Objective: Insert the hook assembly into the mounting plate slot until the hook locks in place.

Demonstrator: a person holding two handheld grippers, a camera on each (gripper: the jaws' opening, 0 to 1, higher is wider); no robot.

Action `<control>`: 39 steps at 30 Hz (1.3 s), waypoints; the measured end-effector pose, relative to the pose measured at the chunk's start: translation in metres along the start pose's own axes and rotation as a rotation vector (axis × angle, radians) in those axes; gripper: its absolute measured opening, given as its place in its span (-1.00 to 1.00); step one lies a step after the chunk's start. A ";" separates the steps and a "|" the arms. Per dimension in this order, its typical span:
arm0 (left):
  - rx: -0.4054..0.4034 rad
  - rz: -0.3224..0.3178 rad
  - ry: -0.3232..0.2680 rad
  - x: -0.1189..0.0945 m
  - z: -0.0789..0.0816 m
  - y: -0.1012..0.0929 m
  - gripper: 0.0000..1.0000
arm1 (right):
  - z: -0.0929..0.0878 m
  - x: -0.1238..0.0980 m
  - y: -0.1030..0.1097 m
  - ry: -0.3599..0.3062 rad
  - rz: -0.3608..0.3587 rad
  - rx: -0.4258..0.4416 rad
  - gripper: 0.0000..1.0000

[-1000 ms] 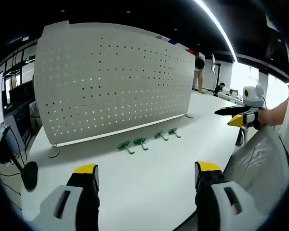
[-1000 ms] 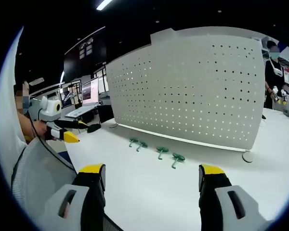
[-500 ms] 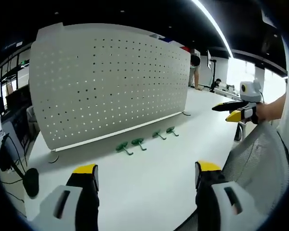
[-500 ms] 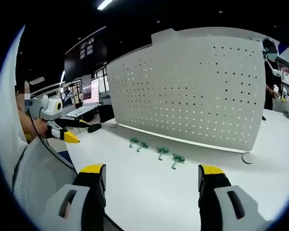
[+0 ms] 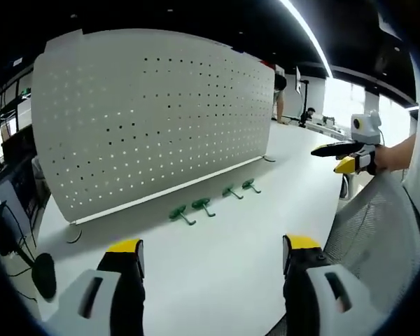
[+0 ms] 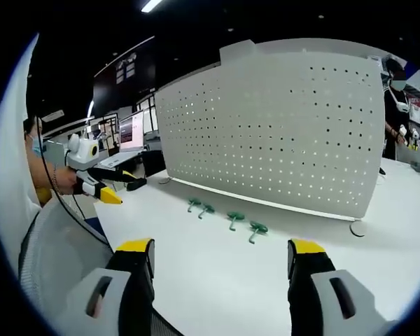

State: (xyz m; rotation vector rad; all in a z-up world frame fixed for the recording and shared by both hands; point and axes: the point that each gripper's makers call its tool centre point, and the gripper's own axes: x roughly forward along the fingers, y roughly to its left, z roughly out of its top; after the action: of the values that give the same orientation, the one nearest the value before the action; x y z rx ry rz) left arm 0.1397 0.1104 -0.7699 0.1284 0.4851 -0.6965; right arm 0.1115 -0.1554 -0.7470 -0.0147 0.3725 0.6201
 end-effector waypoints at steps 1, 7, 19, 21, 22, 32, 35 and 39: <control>0.007 -0.003 0.004 0.001 0.001 0.000 0.66 | 0.000 0.000 0.000 -0.001 -0.001 0.000 0.51; 0.036 -0.025 0.014 0.009 0.006 0.007 0.66 | -0.001 -0.001 0.000 0.000 -0.005 0.000 0.50; 0.115 -0.083 0.068 0.028 0.012 0.014 0.65 | -0.001 -0.005 -0.002 -0.008 -0.022 0.014 0.50; 0.115 -0.094 0.071 0.030 0.013 0.015 0.65 | -0.002 -0.006 -0.002 -0.009 -0.023 0.017 0.50; 0.128 -0.099 0.085 0.031 0.011 0.016 0.65 | -0.002 -0.006 -0.001 -0.006 -0.023 0.018 0.50; 0.174 -0.131 0.128 0.042 0.011 0.026 0.65 | -0.004 -0.006 -0.002 -0.004 -0.025 0.023 0.49; 0.197 -0.136 0.148 0.046 0.010 0.029 0.64 | -0.003 -0.007 -0.002 -0.003 -0.026 0.024 0.49; 0.206 -0.147 0.158 0.052 0.011 0.033 0.64 | -0.003 -0.007 -0.002 -0.002 -0.028 0.027 0.49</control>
State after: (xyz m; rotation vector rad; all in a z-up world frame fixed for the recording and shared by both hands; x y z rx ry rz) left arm 0.1998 0.1027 -0.7856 0.3464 0.5769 -0.8839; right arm 0.1062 -0.1609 -0.7480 0.0063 0.3777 0.5876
